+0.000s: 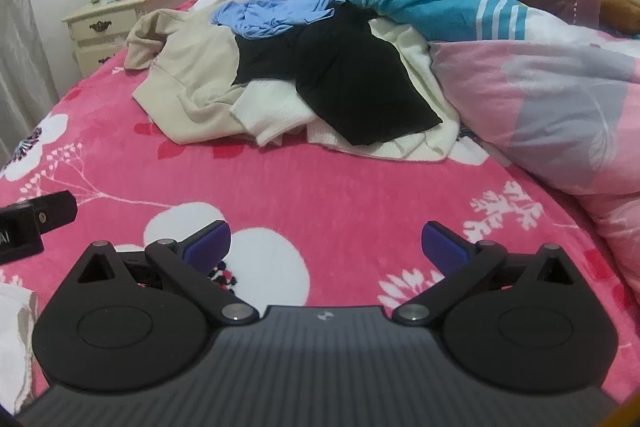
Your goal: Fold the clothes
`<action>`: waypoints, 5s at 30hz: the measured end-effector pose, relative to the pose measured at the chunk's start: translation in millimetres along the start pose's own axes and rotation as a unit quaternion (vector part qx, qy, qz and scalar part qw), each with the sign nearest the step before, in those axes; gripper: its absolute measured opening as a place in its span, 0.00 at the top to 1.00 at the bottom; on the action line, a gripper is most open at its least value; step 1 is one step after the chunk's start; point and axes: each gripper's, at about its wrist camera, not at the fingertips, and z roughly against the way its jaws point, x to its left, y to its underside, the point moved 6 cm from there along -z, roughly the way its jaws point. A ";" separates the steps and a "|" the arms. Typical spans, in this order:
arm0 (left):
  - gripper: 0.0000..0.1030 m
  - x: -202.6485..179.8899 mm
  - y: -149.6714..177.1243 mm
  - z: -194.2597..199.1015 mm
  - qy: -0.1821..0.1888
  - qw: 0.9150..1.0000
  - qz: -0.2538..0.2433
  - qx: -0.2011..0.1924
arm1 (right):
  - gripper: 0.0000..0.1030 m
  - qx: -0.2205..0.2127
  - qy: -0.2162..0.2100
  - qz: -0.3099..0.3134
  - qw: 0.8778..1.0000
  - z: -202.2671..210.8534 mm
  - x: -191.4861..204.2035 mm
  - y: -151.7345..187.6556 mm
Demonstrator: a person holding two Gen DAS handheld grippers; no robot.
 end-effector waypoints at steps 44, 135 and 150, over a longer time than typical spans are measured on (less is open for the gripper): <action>0.00 -3.4 22.0 -23.6 0.001 0.999 -0.009 0.045 | 0.01 -0.011 0.026 -0.009 1.000 -3.5 -15.0 -6.4; 0.87 -52.0 -54.2 -39.3 0.264 0.962 -0.066 -0.014 | 0.96 -0.040 -0.504 0.116 0.855 65.4 -29.6 -62.6; 0.74 -37.9 86.3 -14.3 0.229 0.960 -0.130 0.095 | 0.87 0.221 -0.447 0.133 0.857 152.6 -40.0 125.4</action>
